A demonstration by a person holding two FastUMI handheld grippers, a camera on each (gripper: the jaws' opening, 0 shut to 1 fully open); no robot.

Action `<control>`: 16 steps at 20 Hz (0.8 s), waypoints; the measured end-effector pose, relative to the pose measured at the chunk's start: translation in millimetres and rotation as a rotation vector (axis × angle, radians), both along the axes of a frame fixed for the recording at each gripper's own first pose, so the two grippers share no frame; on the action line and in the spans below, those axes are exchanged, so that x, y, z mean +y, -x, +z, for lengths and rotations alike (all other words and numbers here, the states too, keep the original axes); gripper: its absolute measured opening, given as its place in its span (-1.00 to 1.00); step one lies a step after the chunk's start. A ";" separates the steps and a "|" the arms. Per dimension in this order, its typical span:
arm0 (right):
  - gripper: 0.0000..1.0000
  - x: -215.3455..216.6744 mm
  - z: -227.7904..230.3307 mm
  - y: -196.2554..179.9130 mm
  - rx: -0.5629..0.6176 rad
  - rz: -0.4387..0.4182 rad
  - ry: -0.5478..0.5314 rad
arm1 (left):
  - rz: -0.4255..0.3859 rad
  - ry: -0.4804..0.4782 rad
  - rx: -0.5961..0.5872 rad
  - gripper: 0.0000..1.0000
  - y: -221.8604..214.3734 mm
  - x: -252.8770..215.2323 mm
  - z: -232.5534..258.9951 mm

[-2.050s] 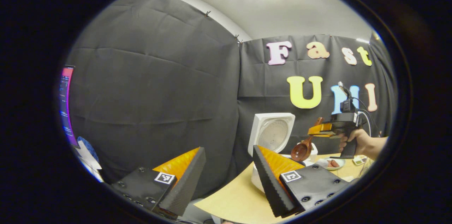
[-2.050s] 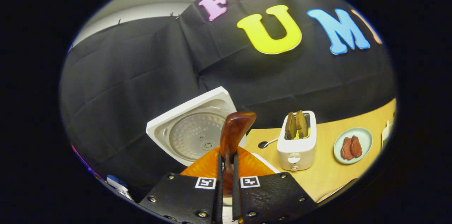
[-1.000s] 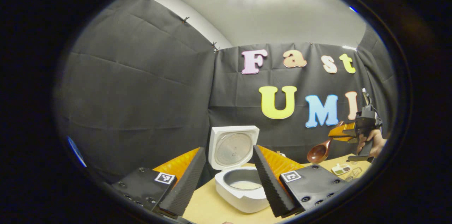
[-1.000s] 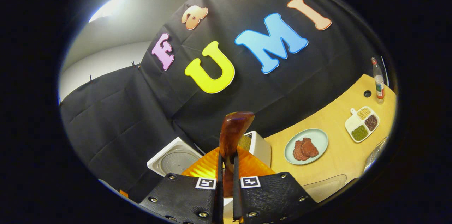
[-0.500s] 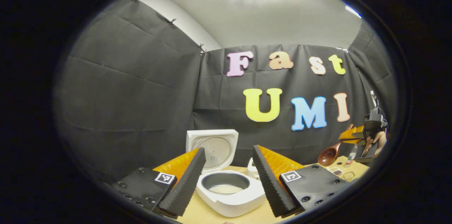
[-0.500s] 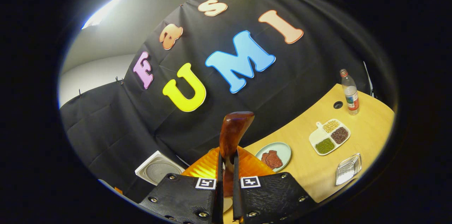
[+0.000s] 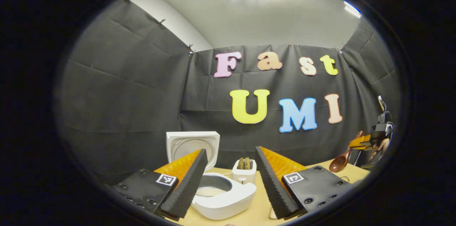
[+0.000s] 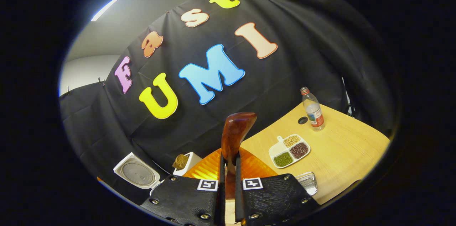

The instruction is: Close the left gripper, press the button to open the rice cooker; take a wooden spoon from the chopstick holder with the right hand, scoop a spoonful of rice and pour it into the rice cooker, then put the wooden spoon back into the chopstick holder.

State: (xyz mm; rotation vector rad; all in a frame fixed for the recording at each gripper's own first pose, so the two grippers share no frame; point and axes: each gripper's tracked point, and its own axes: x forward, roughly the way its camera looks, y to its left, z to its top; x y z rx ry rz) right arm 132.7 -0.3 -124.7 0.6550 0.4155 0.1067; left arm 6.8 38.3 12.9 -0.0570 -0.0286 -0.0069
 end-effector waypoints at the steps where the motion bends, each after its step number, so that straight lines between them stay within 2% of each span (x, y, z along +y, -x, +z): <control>1: -0.78 -7.6 -4.3 1.9 0.003 -0.011 0.009 | -0.005 -0.001 0.003 0.87 0.2 -4.7 -0.6; 2: -0.78 -15.7 -9.3 3.5 0.007 -0.022 0.023 | -0.008 -0.002 0.006 0.80 0.0 -8.4 -0.6; 7: -0.78 -47.1 -41.5 15.3 0.044 -0.064 0.111 | -0.021 -0.018 0.009 0.79 2.4 -24.7 3.9; 16: -0.79 -70.6 -94.3 29.7 0.114 -0.086 0.216 | -0.018 -0.067 0.020 0.80 9.0 -34.5 7.5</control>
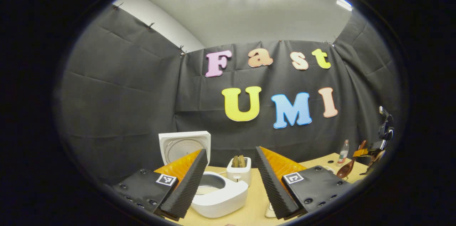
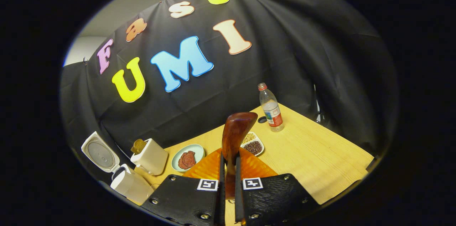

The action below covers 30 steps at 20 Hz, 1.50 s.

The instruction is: Close the left gripper, press the button to open the rice cooker; take a wooden spoon from the chopstick holder with the right hand, scoop a spoonful of rice and pour it into the rice cooker, then put the wooden spoon back into the chopstick holder.

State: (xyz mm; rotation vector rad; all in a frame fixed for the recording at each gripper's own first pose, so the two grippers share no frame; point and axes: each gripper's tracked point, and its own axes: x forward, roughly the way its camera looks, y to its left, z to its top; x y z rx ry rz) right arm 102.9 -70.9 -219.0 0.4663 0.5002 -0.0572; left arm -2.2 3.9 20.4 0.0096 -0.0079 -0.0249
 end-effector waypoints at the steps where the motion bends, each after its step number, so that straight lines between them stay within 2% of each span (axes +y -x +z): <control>1: -0.79 -0.1 -5.8 1.5 0.009 0.000 0.012 | 0.000 -0.005 0.001 0.79 1.4 -0.7 0.9; 11: -0.78 13.8 -56.9 5.0 0.088 0.028 0.035 | 0.031 -0.033 0.017 0.80 9.4 6.1 -0.8; 12: -0.78 12.5 -56.8 4.8 0.081 0.022 0.039 | 0.034 -0.034 0.016 0.87 9.8 6.8 -1.2; 14: -0.78 13.2 -65.3 4.7 0.097 0.028 0.029 | 0.040 -0.031 0.018 0.80 11.7 9.3 -1.6; 18: -0.79 6.3 -78.1 10.8 0.134 0.025 0.034 | 0.041 -0.021 0.020 0.80 9.5 9.1 -4.6; 23: -0.70 -4.4 -77.7 21.7 0.143 0.039 0.097 | 0.016 -0.005 0.022 0.80 0.6 0.1 -7.9; 25: -0.61 -14.7 -70.9 22.6 0.127 0.026 0.133 | 0.004 0.002 0.021 0.80 -3.3 -3.4 -8.4; 26: -0.41 -20.7 -66.1 21.3 0.117 0.022 0.150 | -0.002 0.006 0.020 0.80 -5.4 -5.7 -9.4; 27: -0.30 -23.2 -58.6 23.5 0.104 0.022 0.163 | -0.008 0.008 0.020 0.80 -7.7 -7.1 -9.3; 28: -0.06 -26.5 -52.8 25.2 0.097 0.023 0.181 | -0.014 0.010 0.021 0.80 -10.6 -8.4 -10.2; 29: 0.07 -29.9 -47.2 28.0 0.090 0.024 0.208 | -0.016 0.011 0.023 0.80 -13.0 -8.5 -11.2; 30: 0.11 -34.7 -38.4 28.9 0.074 0.022 0.242 | -0.017 0.012 0.023 0.80 -15.9 -7.6 -11.2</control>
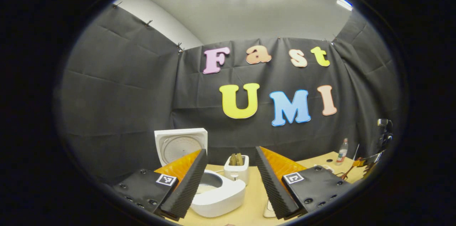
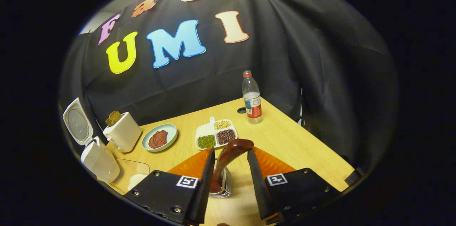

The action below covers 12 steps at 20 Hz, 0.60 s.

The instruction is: Close the left gripper, press the button to open the rice cooker; take a wooden spoon from the chopstick holder with the right hand, scoop a spoonful of rice and pour it into the rice cooker, then put the wooden spoon back into the chopstick holder.

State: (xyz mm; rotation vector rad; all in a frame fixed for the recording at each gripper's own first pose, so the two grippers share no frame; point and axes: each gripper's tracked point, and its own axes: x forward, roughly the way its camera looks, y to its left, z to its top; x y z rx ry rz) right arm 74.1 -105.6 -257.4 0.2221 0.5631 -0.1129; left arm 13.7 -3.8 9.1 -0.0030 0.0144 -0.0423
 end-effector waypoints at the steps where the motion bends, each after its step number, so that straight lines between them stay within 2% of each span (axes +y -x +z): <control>1: 0.11 2.5 12.0 0.2 -0.029 0.019 0.019 | 0.002 0.002 0.001 0.80 -3.1 2.4 -0.2; 3: 1.00 5.2 41.5 3.3 -0.089 0.051 0.083 | 0.000 0.010 0.011 0.80 -11.4 5.2 -2.4; 4: 0.93 7.2 54.4 2.7 -0.115 0.068 0.119 | 0.001 0.015 0.016 0.87 -15.4 7.5 -4.5; 5: 0.94 9.5 68.5 4.2 -0.144 0.083 0.154 | 0.002 0.022 0.020 0.80 -19.4 10.0 -5.7; 7: 0.96 15.9 98.5 6.4 -0.198 0.102 0.196 | 0.005 0.034 0.025 0.87 -26.9 16.8 -5.1; 12: 0.95 30.8 163.4 15.1 -0.312 0.093 0.214 | 0.045 0.025 0.020 0.87 -50.9 48.4 -4.2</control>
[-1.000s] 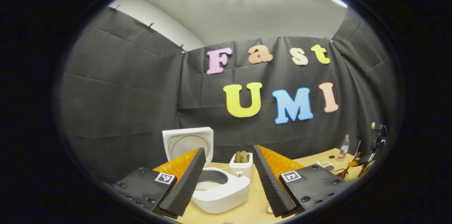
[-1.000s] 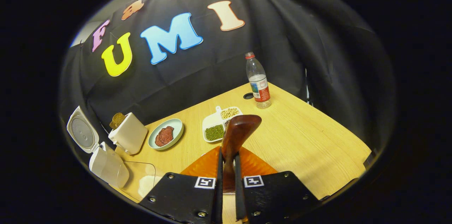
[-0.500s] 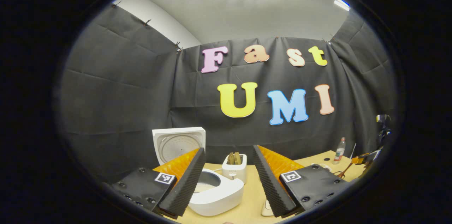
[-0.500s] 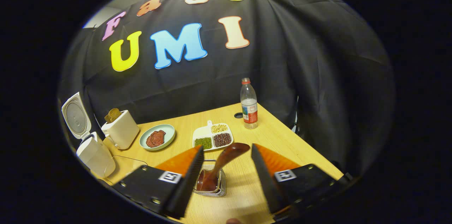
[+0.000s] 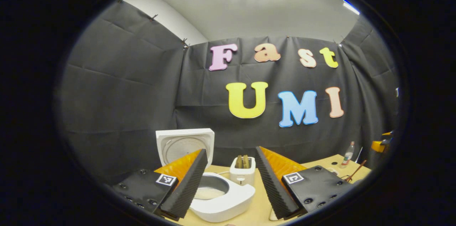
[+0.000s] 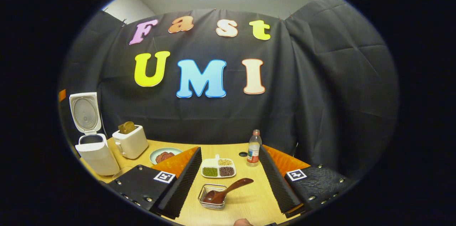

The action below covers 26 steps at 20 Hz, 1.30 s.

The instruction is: Close the left gripper, press the button to open the rice cooker; take a wooden spoon from the chopstick holder with the right hand, scoop a spoonful of rice and pour it into the rice cooker, then put the wooden spoon back into the chopstick holder.

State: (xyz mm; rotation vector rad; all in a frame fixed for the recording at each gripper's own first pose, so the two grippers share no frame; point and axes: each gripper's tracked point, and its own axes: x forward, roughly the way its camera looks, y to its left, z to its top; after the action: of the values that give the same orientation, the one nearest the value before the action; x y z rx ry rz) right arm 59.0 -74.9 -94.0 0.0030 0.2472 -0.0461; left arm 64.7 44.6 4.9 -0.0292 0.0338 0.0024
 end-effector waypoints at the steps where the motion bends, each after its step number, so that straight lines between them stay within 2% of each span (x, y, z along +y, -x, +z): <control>1: 0.95 2.6 10.1 2.6 -0.019 -0.003 0.000 | 0.013 -0.002 0.008 0.87 -7.1 8.1 -1.1; 2: 0.94 7.5 23.0 4.6 -0.037 -0.005 0.000 | 0.030 -0.007 0.015 0.80 -15.5 18.1 -1.8; 3: 0.94 9.3 31.0 5.5 -0.052 -0.008 0.002 | 0.051 -0.017 0.021 0.93 -24.9 29.6 -2.5; 4: 0.94 12.2 37.3 7.0 -0.065 -0.010 0.003 | 0.076 -0.030 0.028 0.87 -35.9 42.5 -2.8; 6: 0.94 16.1 46.4 10.9 -0.077 -0.015 0.006 | 0.107 -0.049 0.039 0.87 -58.7 63.4 -1.4; 10: 0.95 21.9 56.0 20.3 -0.094 -0.045 0.016 | 0.152 -0.069 0.027 0.80 -104.7 100.6 8.9; 11: 0.95 25.4 56.0 23.9 -0.093 -0.048 0.013 | 0.157 -0.072 0.019 0.89 -115.8 106.9 11.6; 13: 0.95 27.6 55.8 28.9 -0.089 -0.063 0.015 | 0.166 -0.078 0.009 0.82 -137.7 120.6 15.8; 14: 0.95 27.9 55.7 31.8 -0.090 -0.075 0.021 | 0.167 -0.072 0.005 0.80 -148.9 124.9 18.1; 15: 0.94 28.4 55.7 35.0 -0.088 -0.085 0.027 | 0.167 -0.066 0.005 0.88 -160.5 129.7 18.4; 17: 0.94 31.9 57.2 41.3 -0.090 -0.097 0.035 | 0.179 -0.064 0.009 0.80 -183.9 140.8 17.9; 19: 0.95 31.8 56.9 47.4 -0.089 -0.112 0.048 | 0.189 -0.062 0.014 0.89 -208.0 150.2 17.7; 21: 0.94 29.6 55.5 52.9 -0.083 -0.129 0.063 | 0.201 -0.053 0.018 0.89 -230.1 158.2 17.2; 22: 0.95 29.3 54.7 55.8 -0.079 -0.136 0.069 | 0.207 -0.047 0.026 0.80 -242.8 162.5 11.4; 24: 0.95 27.1 53.3 60.5 -0.069 -0.148 0.080 | 0.219 -0.024 0.047 0.80 -267.8 171.1 3.3; 25: 0.95 25.2 53.0 62.0 -0.067 -0.152 0.086 | 0.230 -0.018 0.061 0.97 -277.1 175.2 -1.6; 26: 0.94 24.1 53.0 63.2 -0.063 -0.155 0.093 | 0.243 -0.008 0.087 0.92 -287.3 180.3 -10.7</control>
State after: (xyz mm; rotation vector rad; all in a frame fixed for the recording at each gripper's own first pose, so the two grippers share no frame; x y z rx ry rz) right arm -4.1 -50.8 -41.0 -0.0686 0.1810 -0.2113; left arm 352.0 224.9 -5.8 -0.0254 0.1168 0.2470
